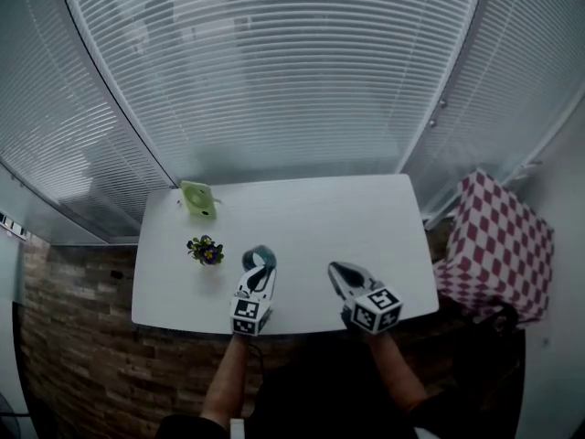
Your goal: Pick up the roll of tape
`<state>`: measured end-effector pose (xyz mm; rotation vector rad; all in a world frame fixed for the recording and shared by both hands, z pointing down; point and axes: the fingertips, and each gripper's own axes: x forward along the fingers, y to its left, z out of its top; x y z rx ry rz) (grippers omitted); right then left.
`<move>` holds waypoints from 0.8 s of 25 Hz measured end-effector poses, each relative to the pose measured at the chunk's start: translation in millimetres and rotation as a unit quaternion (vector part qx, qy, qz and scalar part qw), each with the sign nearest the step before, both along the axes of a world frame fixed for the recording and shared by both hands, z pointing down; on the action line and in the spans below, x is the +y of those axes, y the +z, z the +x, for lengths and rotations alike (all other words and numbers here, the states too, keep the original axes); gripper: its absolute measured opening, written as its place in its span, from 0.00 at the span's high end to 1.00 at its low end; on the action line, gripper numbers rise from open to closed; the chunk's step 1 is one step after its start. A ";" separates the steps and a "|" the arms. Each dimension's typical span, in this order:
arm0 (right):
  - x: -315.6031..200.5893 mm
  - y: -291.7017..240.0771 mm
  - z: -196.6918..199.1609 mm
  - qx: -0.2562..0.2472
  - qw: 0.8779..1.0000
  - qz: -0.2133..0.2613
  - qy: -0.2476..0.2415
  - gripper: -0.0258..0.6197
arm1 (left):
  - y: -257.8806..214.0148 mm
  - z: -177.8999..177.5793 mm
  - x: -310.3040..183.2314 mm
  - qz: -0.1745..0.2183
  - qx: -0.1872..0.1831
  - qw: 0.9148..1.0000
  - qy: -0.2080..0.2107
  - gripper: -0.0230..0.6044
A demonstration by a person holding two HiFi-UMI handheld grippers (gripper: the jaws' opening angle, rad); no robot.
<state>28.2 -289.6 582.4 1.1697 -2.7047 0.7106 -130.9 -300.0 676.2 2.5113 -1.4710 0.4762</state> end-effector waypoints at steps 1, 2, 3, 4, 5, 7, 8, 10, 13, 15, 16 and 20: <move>-1.0 -1.2 -0.6 0.003 1.000 0.005 -0.002 0.95 | -7.2 -2.9 1.5 0.007 0.008 1.000 -0.009 0.89; -1.6 -2.8 -1.3 0.004 1.000 0.008 -0.003 0.95 | -14.1 -5.6 2.9 0.014 0.014 1.000 -0.018 0.89; -1.5 -3.8 -2.0 0.005 1.000 0.009 -0.003 0.95 | -20.8 -8.1 4.5 0.020 0.020 0.999 -0.024 0.89; -0.9 -4.0 -2.9 0.004 1.000 0.009 -0.002 0.95 | -27.6 -10.5 6.6 0.025 0.027 0.999 -0.030 0.89; -0.3 -3.6 -4.1 0.003 1.000 0.010 -0.003 0.95 | -35.2 -13.1 9.3 0.030 0.034 0.998 -0.036 0.89; 0.2 -4.6 -7.0 0.003 1.000 0.015 -0.006 0.95 | -53.8 -18.2 14.7 0.043 0.050 0.997 -0.046 0.89; -0.1 -6.6 -8.2 0.006 1.000 0.020 -0.008 0.95 | -63.2 -20.4 16.9 0.051 0.056 0.996 -0.050 0.89; -1.0 -9.5 -9.0 0.020 0.999 0.033 -0.010 0.95 | -77.2 -24.6 21.9 0.060 0.065 0.995 -0.056 0.89; -3.1 -13.5 -7.8 0.019 0.999 0.041 -0.003 0.95 | -91.2 -28.7 29.2 0.060 0.086 0.993 -0.060 0.89; -4.2 -15.3 -6.0 0.013 0.999 0.042 0.003 0.95 | -102.7 -30.1 31.4 0.067 0.091 0.991 -0.066 0.89; -4.3 -13.9 -4.0 0.017 0.999 0.044 0.005 0.95 | -107.5 -30.8 32.0 0.071 0.090 0.991 -0.069 0.89; -5.2 -9.3 3.5 0.033 0.998 0.051 0.012 0.95 | -114.7 -34.8 33.7 0.082 0.088 0.990 -0.069 0.89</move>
